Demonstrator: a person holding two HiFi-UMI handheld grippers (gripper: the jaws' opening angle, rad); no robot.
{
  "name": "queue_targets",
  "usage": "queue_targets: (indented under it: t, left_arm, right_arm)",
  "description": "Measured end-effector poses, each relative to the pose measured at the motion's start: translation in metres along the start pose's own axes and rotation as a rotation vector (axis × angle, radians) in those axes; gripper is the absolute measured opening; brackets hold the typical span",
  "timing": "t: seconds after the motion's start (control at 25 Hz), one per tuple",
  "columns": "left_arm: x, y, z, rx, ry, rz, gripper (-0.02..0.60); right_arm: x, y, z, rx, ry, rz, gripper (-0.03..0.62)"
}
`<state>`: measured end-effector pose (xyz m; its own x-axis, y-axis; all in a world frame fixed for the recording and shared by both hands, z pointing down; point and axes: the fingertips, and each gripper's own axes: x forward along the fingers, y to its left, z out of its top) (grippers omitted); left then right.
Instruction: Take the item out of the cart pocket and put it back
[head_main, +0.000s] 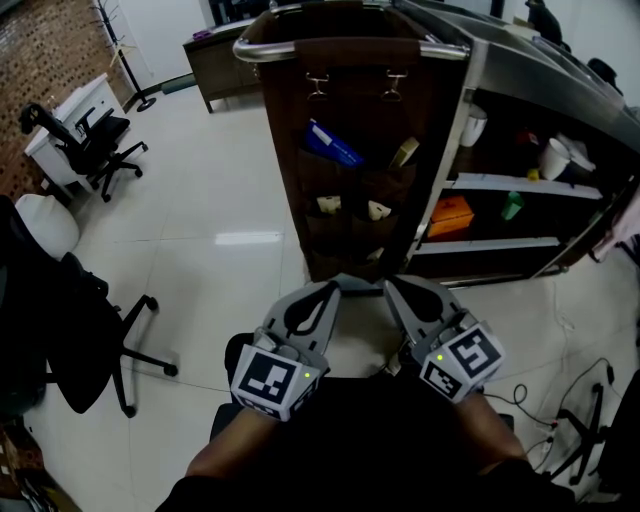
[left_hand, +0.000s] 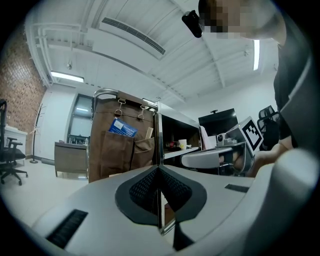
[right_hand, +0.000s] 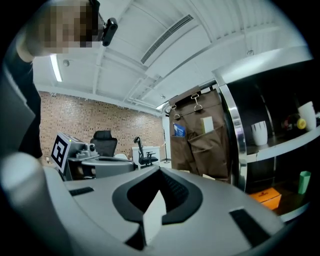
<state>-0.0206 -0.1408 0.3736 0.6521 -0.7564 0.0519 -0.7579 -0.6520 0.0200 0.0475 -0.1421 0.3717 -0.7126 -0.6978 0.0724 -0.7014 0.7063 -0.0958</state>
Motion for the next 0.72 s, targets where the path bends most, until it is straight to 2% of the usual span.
queue_targets:
  t: [0.72]
  left_arm:
    - [0.0045,-0.0001,0.0059,0.002,-0.014,-0.005,0.000]
  right_arm:
    - [0.0017,0.0001,-0.0005,0.006,0.000,0.004,0.003]
